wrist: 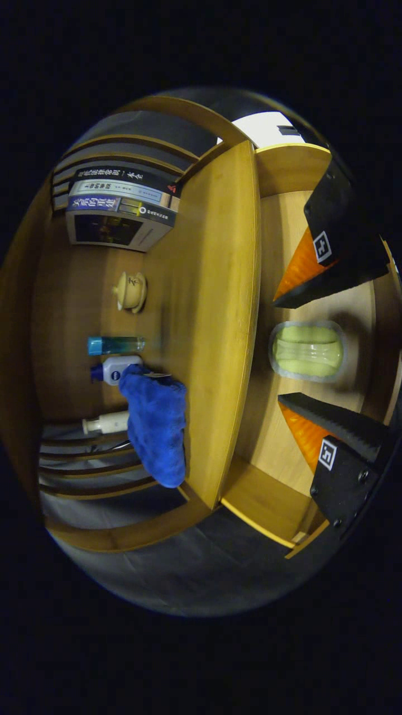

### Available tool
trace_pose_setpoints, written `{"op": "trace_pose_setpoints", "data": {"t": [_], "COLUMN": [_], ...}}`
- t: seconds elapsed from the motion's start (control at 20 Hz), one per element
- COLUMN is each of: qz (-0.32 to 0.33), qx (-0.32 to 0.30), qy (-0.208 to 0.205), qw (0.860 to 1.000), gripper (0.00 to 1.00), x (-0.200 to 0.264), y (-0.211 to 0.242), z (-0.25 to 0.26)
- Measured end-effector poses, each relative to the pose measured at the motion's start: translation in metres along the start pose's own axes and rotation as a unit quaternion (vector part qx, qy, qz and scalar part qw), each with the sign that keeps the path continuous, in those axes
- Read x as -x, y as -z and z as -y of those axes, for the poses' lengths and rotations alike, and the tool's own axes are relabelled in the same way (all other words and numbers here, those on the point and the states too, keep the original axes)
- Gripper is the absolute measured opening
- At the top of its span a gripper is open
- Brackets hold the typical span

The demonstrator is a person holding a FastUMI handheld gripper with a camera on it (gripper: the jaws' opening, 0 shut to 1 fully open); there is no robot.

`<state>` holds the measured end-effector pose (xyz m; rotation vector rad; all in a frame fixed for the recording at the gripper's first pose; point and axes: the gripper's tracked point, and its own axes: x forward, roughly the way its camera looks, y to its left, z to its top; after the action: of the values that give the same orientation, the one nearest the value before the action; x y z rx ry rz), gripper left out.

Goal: Pull open the drawer, take out the items inside it, and place them on the countertop above the cabinet.

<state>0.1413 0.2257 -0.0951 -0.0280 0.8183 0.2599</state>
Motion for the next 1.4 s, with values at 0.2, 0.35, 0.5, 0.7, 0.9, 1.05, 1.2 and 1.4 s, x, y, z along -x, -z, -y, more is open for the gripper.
{"op": "trace_pose_setpoints", "data": {"t": [0.2,0.35,0.5,0.7,0.9,1.05,1.2,1.4], "qz": [-0.058,-0.085,-0.091,-0.09,-0.092,-0.074,-0.057,-0.041], "qx": [-0.012,-0.023,-0.031,-0.045,-0.048,-0.034,-0.022,-0.009], "qy": [-0.002,-0.007,-0.008,-0.02,-0.035,-0.048,-0.059,-0.075], "qw": [0.998,0.996,0.995,0.995,0.994,0.996,0.996,0.996], "gripper": [0.91,0.85,0.63,0.31,0.23,0.23,0.23,0.23], "x": [-0.022,-0.034,-0.037,-0.033,-0.031,-0.014,0.004,0.032], "y": [0.022,0.036,0.041,0.044,0.045,0.04,0.032,0.026], "z": [-0.002,-0.008,-0.004,-0.003,-0.007,-0.015,-0.021,-0.028]}}
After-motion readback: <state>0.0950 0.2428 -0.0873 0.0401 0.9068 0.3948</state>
